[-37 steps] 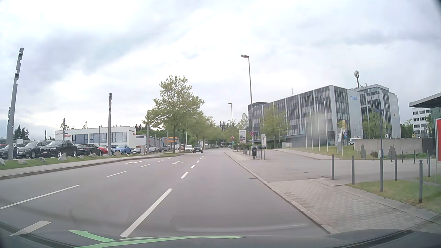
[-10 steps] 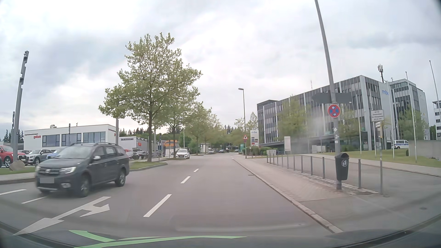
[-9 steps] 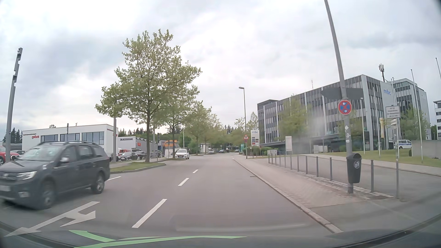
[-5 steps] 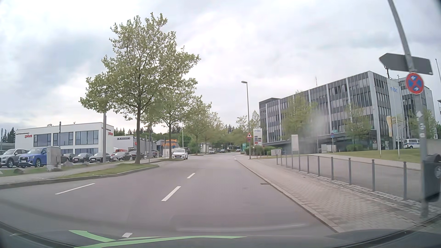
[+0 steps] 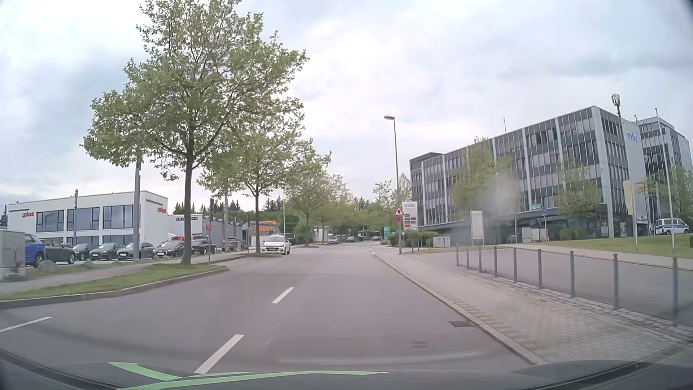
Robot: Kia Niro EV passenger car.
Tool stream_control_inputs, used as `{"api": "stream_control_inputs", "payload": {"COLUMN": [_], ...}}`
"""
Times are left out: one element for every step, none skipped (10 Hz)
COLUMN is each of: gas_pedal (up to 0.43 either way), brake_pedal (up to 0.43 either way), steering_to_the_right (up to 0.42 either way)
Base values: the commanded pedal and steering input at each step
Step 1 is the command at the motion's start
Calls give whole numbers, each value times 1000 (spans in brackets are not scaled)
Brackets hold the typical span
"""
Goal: Follow the waypoints while adhering to traffic rules and regulations
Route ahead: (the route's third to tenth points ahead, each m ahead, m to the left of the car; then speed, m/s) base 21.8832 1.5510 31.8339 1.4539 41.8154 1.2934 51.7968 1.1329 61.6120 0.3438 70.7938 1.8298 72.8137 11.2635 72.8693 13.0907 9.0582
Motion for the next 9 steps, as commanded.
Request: {"api": "stream_control_inputs", "payload": {"gas_pedal": [220, 220, 220, 209, 209, 209, 209, 209, 197], "brake_pedal": [0, 0, 0, 0, 0, 0, 0, 0, 0], "steering_to_the_right": [-3, -3, -2, -1, 1, 0, 1, 1, 1]}}
